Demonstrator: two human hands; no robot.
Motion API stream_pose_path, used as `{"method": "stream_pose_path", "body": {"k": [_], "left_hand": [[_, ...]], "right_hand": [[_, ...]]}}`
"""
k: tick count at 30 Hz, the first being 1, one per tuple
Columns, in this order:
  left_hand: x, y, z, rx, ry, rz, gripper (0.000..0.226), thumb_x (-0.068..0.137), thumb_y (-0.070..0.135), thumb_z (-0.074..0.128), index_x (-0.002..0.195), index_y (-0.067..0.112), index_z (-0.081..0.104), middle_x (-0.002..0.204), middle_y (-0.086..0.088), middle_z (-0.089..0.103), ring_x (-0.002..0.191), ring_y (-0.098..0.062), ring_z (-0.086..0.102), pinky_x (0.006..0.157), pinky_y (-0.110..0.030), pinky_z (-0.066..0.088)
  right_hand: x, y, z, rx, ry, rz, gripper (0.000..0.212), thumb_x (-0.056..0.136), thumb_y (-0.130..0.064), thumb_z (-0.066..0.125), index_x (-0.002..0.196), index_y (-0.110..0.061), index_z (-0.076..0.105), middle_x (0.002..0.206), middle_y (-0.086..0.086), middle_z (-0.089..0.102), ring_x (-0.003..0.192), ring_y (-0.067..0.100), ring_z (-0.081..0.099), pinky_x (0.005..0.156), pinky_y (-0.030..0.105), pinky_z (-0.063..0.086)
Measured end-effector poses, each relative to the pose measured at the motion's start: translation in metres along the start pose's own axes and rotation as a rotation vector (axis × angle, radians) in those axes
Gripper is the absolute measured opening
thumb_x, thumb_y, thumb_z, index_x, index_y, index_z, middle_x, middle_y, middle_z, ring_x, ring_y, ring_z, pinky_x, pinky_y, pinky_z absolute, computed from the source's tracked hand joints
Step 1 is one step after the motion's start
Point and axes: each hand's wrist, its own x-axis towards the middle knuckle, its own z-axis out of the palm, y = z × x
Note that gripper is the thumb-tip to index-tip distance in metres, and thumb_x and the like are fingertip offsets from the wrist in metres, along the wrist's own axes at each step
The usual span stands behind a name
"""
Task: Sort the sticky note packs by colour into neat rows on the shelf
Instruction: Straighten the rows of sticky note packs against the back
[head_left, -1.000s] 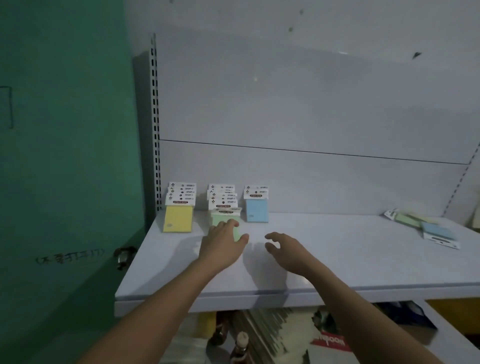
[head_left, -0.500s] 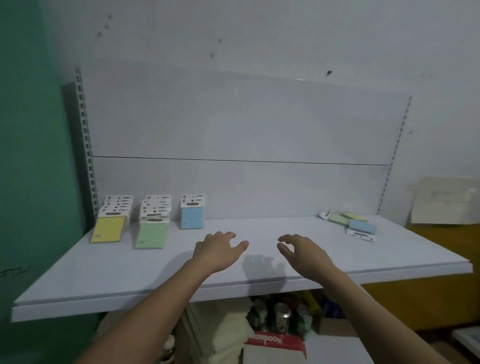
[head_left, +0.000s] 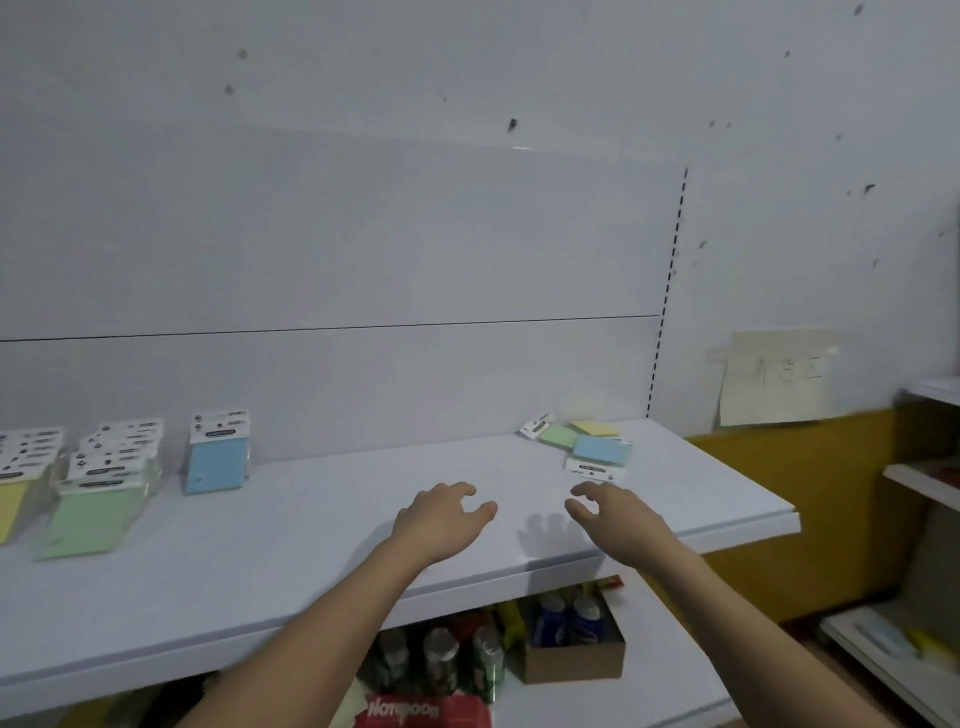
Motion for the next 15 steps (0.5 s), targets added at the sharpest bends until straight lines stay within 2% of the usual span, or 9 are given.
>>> {"method": "stream_pose_path", "body": {"k": [7,12,15], "left_hand": [[0.102,0.037,0.044,-0.142,-0.025,-0.023,0.055,0.09,0.054,0.049,0.138,0.027,0.045,0.14,0.001,0.049,0.126,-0.019,0.049,0.1,-0.032,0.041],[0.191,0.058,0.066,-0.256,-0.012,-0.087,0.056,0.086,0.051,0.055,0.135,0.023,0.048,0.136,-0.001,0.053,0.124,-0.021,0.05,0.102,-0.035,0.041],[0.233,0.066,0.074,-0.29,0.047,-0.124,0.053,0.085,0.046,0.06,0.13,0.019,0.052,0.13,-0.003,0.057,0.121,-0.025,0.052,0.099,-0.036,0.043]], "right_hand": [[0.071,0.063,0.003,0.018,0.021,0.061,0.046,0.094,-0.052,0.042,0.133,-0.028,0.05,0.138,-0.003,0.053,0.12,0.018,0.052,0.099,0.039,0.045],[0.143,0.1,-0.013,-0.016,0.027,0.125,0.049,0.093,-0.047,0.051,0.134,-0.021,0.05,0.131,0.003,0.056,0.111,0.02,0.056,0.092,0.032,0.047],[0.183,0.113,-0.019,-0.016,0.03,0.141,0.049,0.091,-0.046,0.054,0.131,-0.018,0.052,0.125,0.005,0.057,0.103,0.021,0.058,0.084,0.032,0.049]]}}
